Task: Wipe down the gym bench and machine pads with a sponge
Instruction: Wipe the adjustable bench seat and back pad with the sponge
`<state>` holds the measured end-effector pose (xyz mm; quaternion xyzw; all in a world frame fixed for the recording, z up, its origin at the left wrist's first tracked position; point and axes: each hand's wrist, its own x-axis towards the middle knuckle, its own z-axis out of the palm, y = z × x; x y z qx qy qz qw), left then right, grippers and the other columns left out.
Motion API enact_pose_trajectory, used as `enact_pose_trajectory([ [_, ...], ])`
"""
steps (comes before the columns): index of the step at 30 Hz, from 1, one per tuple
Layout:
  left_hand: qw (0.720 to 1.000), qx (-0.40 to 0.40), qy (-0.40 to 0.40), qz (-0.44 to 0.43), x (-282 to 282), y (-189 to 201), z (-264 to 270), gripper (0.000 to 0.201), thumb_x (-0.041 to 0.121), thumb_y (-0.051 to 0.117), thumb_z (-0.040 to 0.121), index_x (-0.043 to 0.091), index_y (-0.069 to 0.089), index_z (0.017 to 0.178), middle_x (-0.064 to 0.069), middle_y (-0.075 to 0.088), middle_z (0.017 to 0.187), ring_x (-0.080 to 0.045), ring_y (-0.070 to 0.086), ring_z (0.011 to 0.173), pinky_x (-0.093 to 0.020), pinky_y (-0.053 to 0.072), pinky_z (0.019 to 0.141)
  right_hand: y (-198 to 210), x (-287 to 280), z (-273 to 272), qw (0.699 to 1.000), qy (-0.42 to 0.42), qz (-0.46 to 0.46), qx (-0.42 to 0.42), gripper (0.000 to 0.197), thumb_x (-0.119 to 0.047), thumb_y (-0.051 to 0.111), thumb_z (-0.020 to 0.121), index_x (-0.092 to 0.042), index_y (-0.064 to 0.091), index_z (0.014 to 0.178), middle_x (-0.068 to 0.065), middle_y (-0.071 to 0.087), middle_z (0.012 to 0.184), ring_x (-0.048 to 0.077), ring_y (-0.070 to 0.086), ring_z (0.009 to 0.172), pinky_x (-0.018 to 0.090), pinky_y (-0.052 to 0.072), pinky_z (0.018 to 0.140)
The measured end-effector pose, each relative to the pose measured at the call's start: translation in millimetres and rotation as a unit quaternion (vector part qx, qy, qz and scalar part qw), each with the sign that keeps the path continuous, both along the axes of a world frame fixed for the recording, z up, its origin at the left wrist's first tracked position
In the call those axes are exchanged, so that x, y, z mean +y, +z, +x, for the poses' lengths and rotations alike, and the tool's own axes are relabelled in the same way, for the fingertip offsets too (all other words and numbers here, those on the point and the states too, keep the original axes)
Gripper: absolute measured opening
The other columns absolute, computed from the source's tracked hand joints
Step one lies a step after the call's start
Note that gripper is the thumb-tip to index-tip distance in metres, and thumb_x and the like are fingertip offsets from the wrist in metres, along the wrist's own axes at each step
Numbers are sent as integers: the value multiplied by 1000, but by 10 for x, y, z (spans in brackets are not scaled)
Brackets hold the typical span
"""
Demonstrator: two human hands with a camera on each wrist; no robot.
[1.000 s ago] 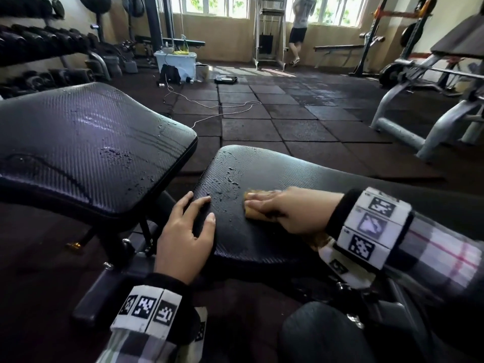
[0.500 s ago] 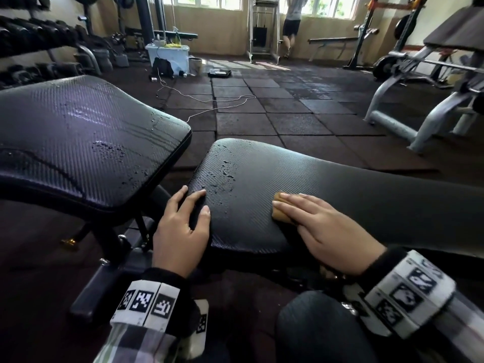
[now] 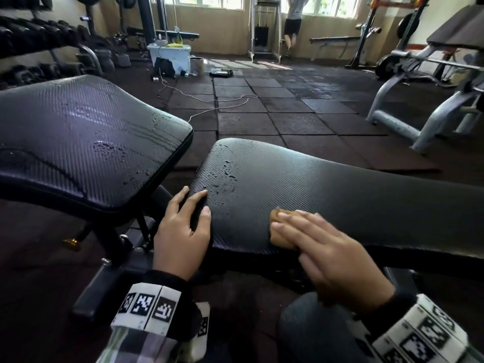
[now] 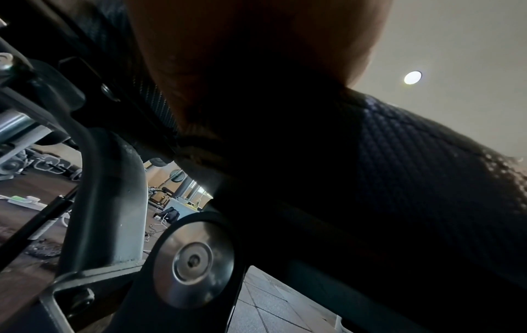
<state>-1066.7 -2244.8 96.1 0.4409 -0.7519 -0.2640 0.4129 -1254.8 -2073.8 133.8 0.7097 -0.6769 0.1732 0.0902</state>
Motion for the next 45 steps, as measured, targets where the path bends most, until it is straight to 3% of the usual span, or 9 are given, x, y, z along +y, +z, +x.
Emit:
enact_pose_trajectory([
  [3,1000,-1,1,-2,3,1,4,49,46,43,82,34,63,125,9,43,145,-9,44,129,-24,31,98,45,-187,-52,995,-89,29,-39,53,-29,29,84,-20,53,131,-3,50,138,23,44,129,39,33,107],
  [6,1000,-3,2,-2,1,-2,5,49,46,43,82,34,63,125,9,43,146,-10,44,129,-26,32,99,58,-466,117,991,-116,48,-41,58,-30,25,82,-12,57,126,7,55,133,32,49,124,49,40,102],
  [11,1000,-4,-2,-8,-1,-5,7,49,46,42,83,34,62,126,8,43,146,-11,44,130,-27,33,101,59,-543,499,999,-33,40,-15,56,-25,31,78,-13,57,126,6,55,133,32,51,122,54,38,102],
  [17,1000,-5,1,-11,0,-27,19,51,53,39,82,38,62,125,12,43,146,-10,45,129,-32,37,101,117,-203,213,992,95,78,10,58,-14,37,75,-16,53,130,1,49,139,25,48,127,43,43,101],
  [20,1000,1,2,-12,0,-39,19,60,60,32,77,39,62,125,13,43,145,-11,46,128,-36,40,102,255,-302,-59,987,93,132,18,58,-16,34,77,-15,50,133,3,47,141,20,43,131,35,34,108],
  [24,1000,10,7,-12,5,-41,6,60,61,31,77,40,62,124,14,43,145,-13,48,126,-38,42,102,457,-678,-316,975,28,209,67,56,-14,30,92,-25,24,147,-5,16,156,12,22,142,23,8,117],
  [32,1000,17,10,-19,23,-67,-9,57,59,31,78,43,61,123,17,43,144,-13,50,122,-37,43,98,666,-978,-470,910,-48,397,108,70,-20,41,96,-25,-3,150,0,-13,157,19,18,143,29,16,115],
  [40,999,38,20,-18,20,-83,-38,54,58,34,76,45,63,119,20,44,142,-8,51,120,-34,43,95,725,-1848,-456,915,-79,370,142,60,-19,36,97,-18,7,150,7,2,158,27,22,141,33,20,114],
  [45,998,48,34,-32,28,-101,-77,47,55,36,77,49,62,116,23,45,141,-5,51,116,-29,40,91,875,-2203,-320,907,-78,384,155,58,-20,38,98,-17,13,150,3,12,157,22,28,138,21,18,104],
])
